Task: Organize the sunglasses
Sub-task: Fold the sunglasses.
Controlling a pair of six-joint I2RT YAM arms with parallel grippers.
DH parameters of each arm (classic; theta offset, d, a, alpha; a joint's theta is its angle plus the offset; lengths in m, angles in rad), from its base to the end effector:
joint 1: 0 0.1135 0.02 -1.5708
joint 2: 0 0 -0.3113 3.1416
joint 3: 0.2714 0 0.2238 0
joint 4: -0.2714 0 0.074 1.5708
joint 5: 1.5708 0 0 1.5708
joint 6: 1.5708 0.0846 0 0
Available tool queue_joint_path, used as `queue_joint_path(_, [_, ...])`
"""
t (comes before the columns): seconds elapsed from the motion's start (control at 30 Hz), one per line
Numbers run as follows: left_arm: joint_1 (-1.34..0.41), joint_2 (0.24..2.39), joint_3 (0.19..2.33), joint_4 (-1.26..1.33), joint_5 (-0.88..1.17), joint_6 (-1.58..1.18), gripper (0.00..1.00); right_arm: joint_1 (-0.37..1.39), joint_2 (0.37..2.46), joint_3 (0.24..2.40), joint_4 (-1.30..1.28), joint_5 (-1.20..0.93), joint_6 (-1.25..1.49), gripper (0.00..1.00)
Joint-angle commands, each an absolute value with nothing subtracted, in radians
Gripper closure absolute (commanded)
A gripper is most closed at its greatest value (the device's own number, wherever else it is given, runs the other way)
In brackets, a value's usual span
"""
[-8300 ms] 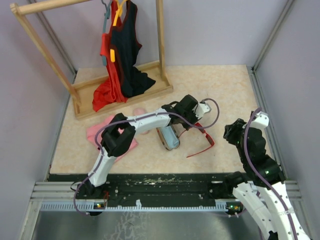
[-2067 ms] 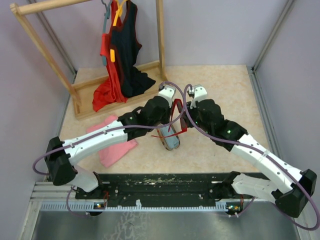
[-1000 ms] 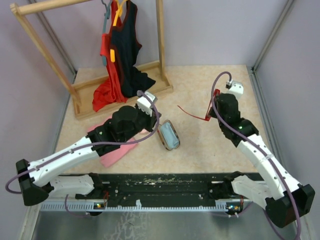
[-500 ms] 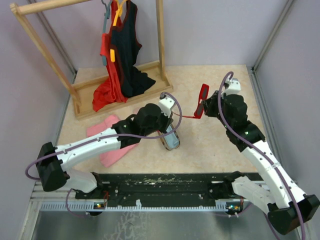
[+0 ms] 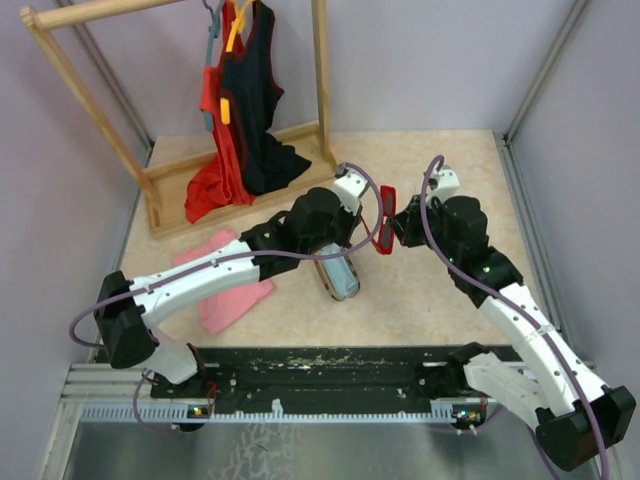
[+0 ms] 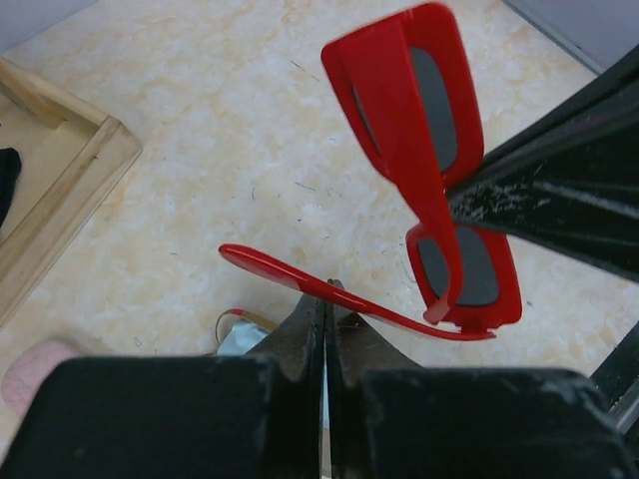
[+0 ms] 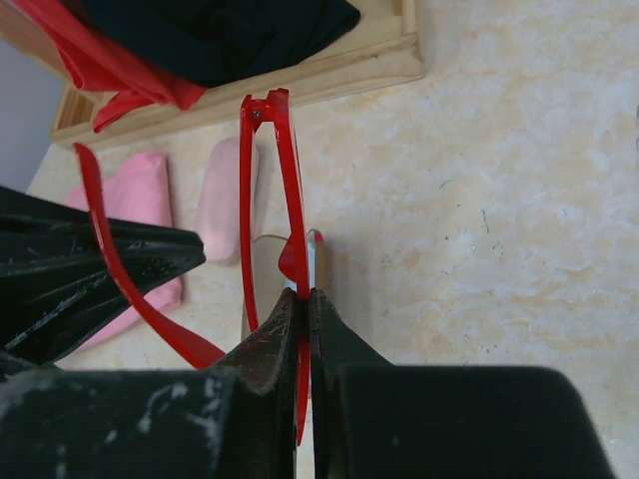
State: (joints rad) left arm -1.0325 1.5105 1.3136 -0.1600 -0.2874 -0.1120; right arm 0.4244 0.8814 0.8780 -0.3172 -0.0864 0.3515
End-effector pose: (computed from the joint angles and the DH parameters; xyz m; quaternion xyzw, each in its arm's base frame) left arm 0.2102 -0.3052 0.3867 0.2879 0.7646 -0.2068 0.5383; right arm 0.1683 0.0841 0.3631 -0.0548 0.8087 0.2536 0.5279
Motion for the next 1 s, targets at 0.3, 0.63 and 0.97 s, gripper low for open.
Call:
queue_joint_path(0.3, [-1.038, 1.635, 1.469, -0.226, -0.246, -0.111, 1.0, 0.438, 0.858, 0.794, -0.149, -0.275, 0.379, 1.0])
queue_joint_path(0.63, [-1.025, 1.64, 1.461, -0.219, -0.249, -0.133, 0.98, 0.445, 0.835, 0.787, -0.197, -0.171, 0.372, 1.0])
queue_joint_path(0.97, [-0.81, 1.326, 0.984, -0.032, -0.145, -0.397, 0.61, 0.444, 0.862, 0.798, -0.348, 0.021, 0.391, 1.0])
